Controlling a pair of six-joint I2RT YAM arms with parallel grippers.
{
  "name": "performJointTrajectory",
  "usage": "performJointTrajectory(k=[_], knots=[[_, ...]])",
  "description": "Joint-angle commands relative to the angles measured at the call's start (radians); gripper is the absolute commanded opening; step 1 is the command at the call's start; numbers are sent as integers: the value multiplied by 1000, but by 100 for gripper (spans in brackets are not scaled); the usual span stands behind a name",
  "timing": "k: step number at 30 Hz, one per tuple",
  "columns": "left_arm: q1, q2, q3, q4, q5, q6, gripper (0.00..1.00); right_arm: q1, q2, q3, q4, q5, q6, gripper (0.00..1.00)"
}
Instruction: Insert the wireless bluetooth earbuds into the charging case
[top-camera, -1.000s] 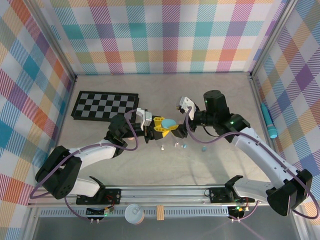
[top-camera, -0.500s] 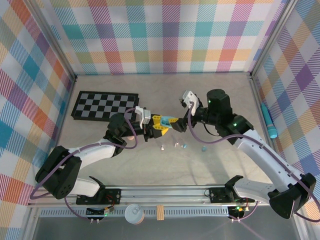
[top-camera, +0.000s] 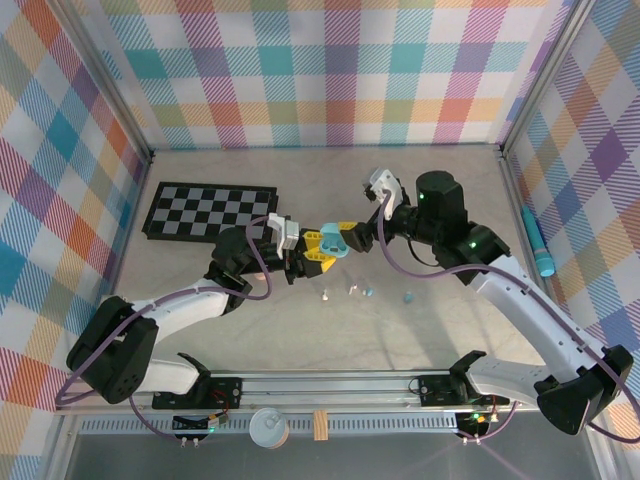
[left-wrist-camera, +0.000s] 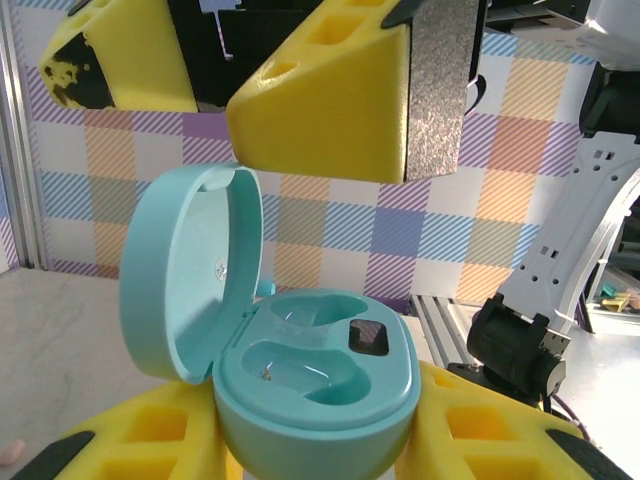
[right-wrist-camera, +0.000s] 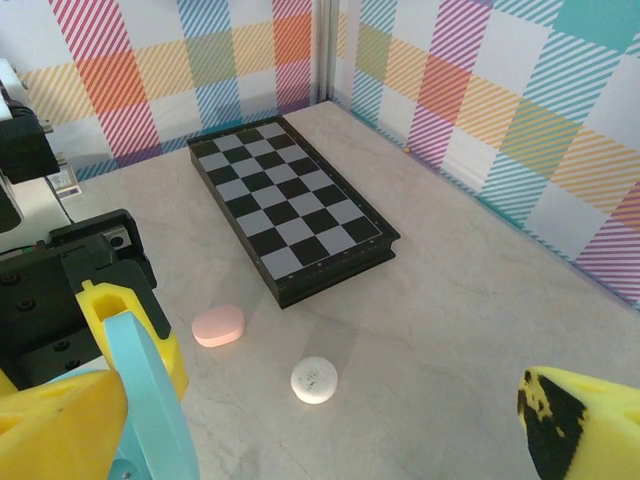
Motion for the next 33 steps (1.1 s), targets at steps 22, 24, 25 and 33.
performJointTrajectory(k=[22, 24, 25, 33], knots=[[0, -53, -39, 25, -60, 37, 30, -206, -222, -158, 17, 64, 495, 99], [0, -52, -38, 25, -59, 37, 30, -301, -243, -199, -16, 65, 623, 99], [1, -55, -39, 24, -58, 39, 30, -343, -248, -214, -51, 62, 671, 98], [0, -68, -37, 13, -56, 44, 30, -422, -243, -426, -116, -47, 900, 97]])
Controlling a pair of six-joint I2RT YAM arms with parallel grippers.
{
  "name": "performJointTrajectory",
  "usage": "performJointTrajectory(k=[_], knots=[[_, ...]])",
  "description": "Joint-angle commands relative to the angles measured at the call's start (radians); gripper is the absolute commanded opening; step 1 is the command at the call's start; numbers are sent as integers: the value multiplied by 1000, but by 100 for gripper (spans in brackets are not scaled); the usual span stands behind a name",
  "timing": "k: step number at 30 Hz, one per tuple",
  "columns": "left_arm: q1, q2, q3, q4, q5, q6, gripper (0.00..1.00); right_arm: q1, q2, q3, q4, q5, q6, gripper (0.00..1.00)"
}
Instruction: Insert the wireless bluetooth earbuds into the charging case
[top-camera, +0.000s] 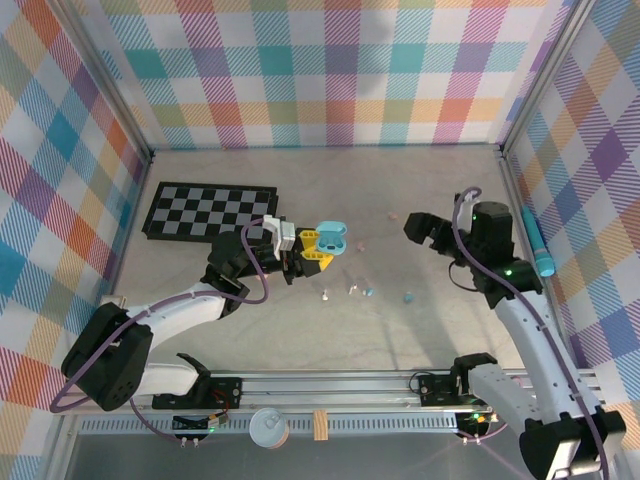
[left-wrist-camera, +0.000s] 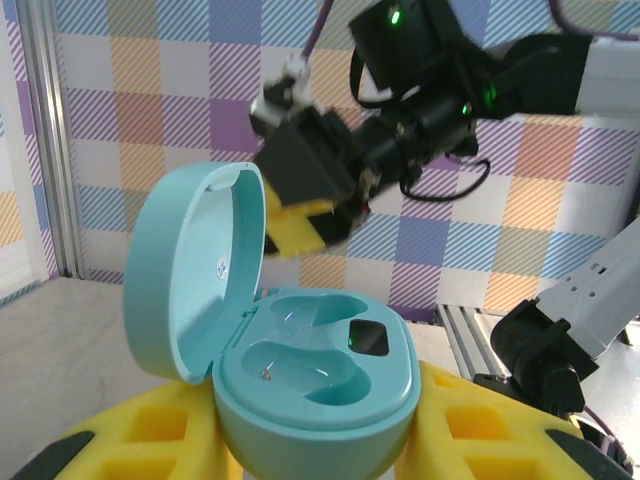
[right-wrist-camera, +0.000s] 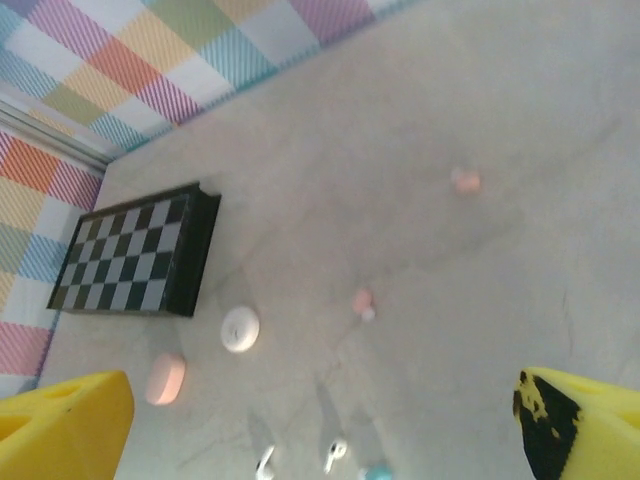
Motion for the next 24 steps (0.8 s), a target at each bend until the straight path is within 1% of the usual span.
performJointTrajectory(k=[1, 5, 9, 13, 16, 17, 21, 24], knots=[[0, -25, -12, 15, 9, 25, 30, -3, 1, -120, -4, -62, 217, 95], [0, -25, -14, 17, 8, 30, 30, 11, 13, -256, 84, -100, 337, 94], [0, -22, -15, 20, 5, 30, 30, 87, 41, -309, 126, -58, 376, 91], [0, -14, -19, 35, 0, 24, 30, 154, 91, -356, 235, -66, 450, 81], [0, -9, -29, 61, -6, 11, 30, 198, 140, -374, 307, -66, 495, 63], [0, -8, -29, 64, -9, 9, 30, 208, 162, -373, 324, -69, 508, 59], [0, -6, -29, 63, -9, 7, 30, 232, 238, -376, 395, -90, 554, 57], [0, -10, -29, 60, -9, 9, 30, 249, 298, -374, 442, -102, 574, 53]])
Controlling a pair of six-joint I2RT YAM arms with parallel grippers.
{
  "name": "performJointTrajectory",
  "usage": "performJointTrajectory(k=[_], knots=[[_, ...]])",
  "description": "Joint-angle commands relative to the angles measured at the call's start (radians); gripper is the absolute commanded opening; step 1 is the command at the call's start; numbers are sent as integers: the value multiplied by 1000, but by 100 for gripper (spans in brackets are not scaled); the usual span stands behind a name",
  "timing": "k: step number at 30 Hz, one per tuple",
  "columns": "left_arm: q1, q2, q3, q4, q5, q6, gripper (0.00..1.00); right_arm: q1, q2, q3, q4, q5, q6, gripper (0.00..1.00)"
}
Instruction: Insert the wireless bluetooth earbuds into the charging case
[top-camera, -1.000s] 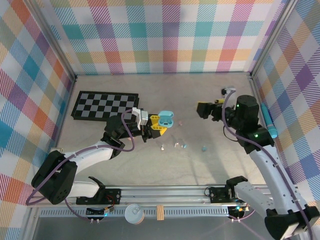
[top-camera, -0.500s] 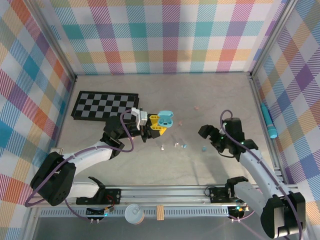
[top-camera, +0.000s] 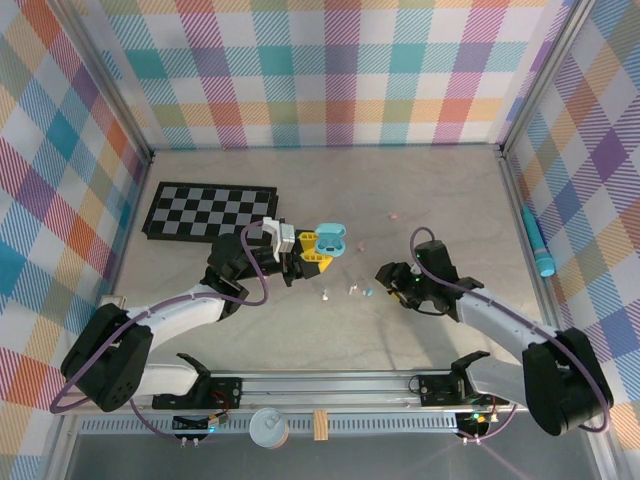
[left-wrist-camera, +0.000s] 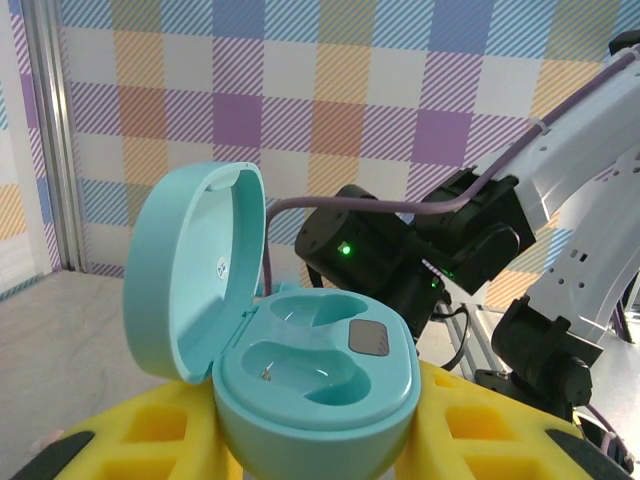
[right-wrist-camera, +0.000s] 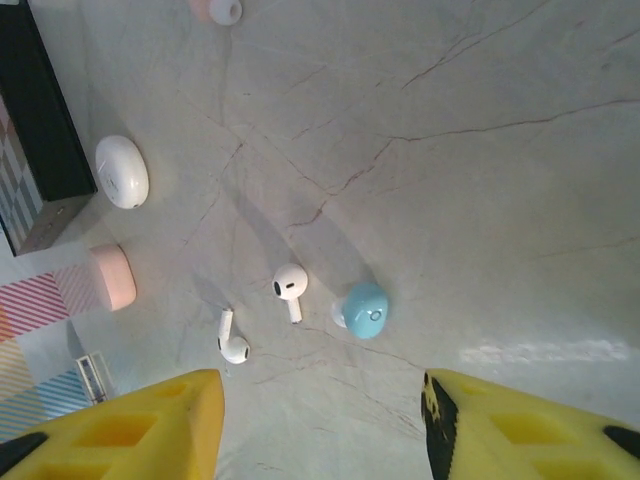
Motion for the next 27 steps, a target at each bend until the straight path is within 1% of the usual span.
performJointTrajectory(k=[1, 3, 15, 24, 27], knots=[[0, -7, -7, 54, 0, 8, 29, 22, 52, -3, 106, -26, 54, 51], [0, -7, -7, 51, -1, 9, 29, 31, 81, -1, 125, -24, 46, 49], [0, -19, -7, 30, 3, 17, 29, 68, 225, 28, 189, -25, 29, 48], [0, -35, -3, -12, 2, 43, 29, 86, 291, 45, 231, -37, 40, 46], [0, -36, -2, -12, 3, 42, 29, 88, 302, 54, 238, -46, 39, 44]])
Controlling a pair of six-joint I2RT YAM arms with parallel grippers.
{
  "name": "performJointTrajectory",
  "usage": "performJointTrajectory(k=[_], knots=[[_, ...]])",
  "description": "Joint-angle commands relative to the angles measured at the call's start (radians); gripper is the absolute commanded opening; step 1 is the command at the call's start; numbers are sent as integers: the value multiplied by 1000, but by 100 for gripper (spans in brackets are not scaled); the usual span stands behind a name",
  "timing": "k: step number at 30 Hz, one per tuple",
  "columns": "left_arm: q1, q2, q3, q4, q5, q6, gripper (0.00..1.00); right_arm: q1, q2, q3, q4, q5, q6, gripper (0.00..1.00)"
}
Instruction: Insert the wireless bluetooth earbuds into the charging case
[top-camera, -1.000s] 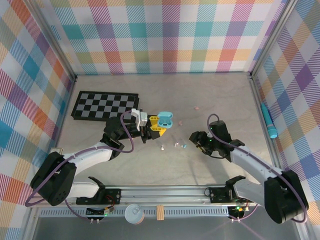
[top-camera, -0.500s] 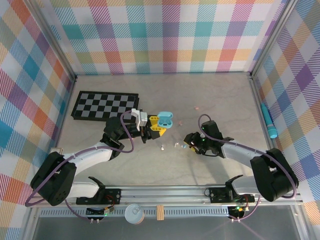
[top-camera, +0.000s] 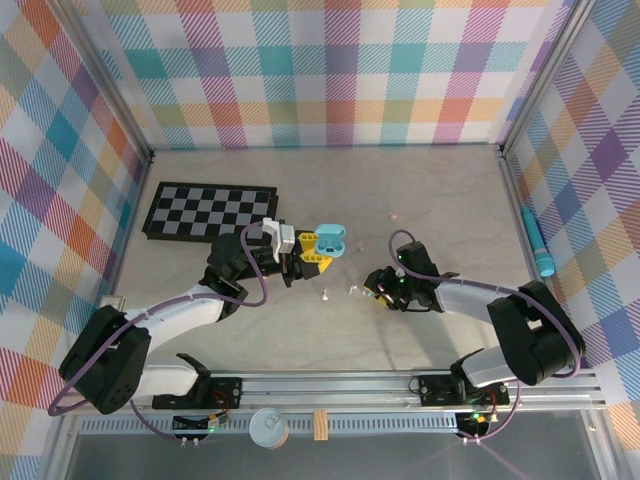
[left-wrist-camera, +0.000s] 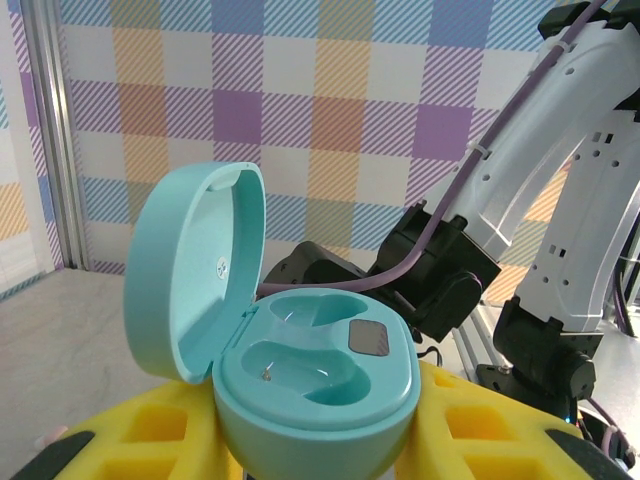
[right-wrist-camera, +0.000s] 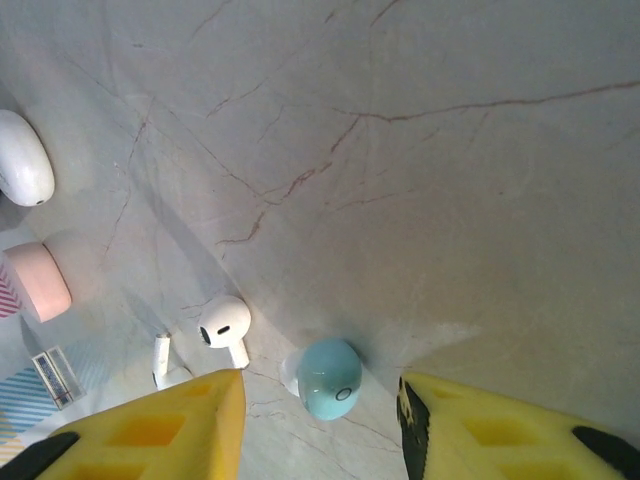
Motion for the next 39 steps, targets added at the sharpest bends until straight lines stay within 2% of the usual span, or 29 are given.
performJointTrajectory(k=[1, 10, 32, 39], knots=[[0, -23, -2, 15, 2, 22, 29, 20, 40, 35, 76, -28, 4, 43], [0, -19, 0, 14, 3, 25, 30, 21, 34, 45, 56, -14, 3, 34], [0, -36, -7, -3, 5, 32, 29, 21, 89, 50, 123, -48, 21, 33], [0, -37, -8, -9, 3, 37, 30, 21, 81, 49, 133, -50, 20, 30]])
